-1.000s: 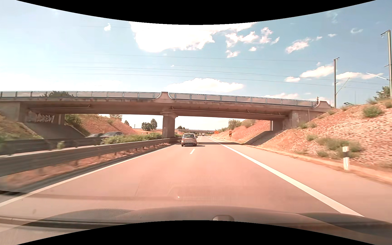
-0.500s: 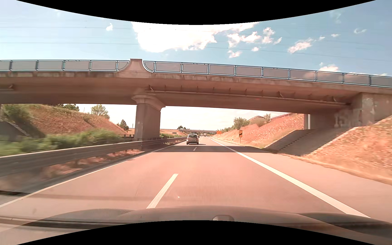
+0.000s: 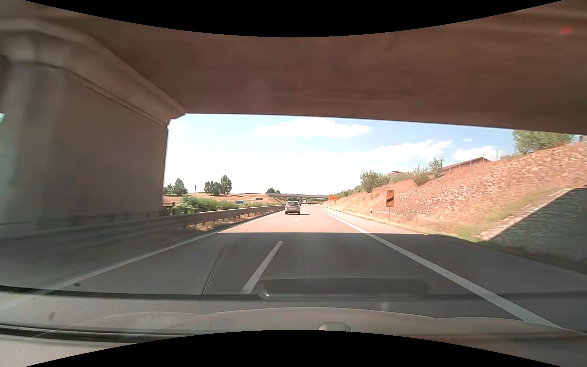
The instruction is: Follow the waypoints while adhering to traffic rules and regulations
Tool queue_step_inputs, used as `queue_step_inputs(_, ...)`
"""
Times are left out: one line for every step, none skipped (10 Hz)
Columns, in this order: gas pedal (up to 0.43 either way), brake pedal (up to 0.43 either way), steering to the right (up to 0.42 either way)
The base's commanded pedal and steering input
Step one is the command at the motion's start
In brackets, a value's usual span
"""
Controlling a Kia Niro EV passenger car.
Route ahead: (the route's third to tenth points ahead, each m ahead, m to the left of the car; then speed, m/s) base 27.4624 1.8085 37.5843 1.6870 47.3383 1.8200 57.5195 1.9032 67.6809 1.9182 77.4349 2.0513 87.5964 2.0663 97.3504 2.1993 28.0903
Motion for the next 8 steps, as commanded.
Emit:
queue_step_inputs(0.169,0.000,-0.003)
queue_step_inputs(0.169,0.000,-0.003)
queue_step_inputs(0.169,0.000,-0.003)
queue_step_inputs(0.169,0.000,-0.003)
queue_step_inputs(0.169,0.000,-0.003)
queue_step_inputs(0.169,0.000,-0.003)
queue_step_inputs(0.169,0.000,-0.003)
queue_step_inputs(0.169,0.000,-0.001)
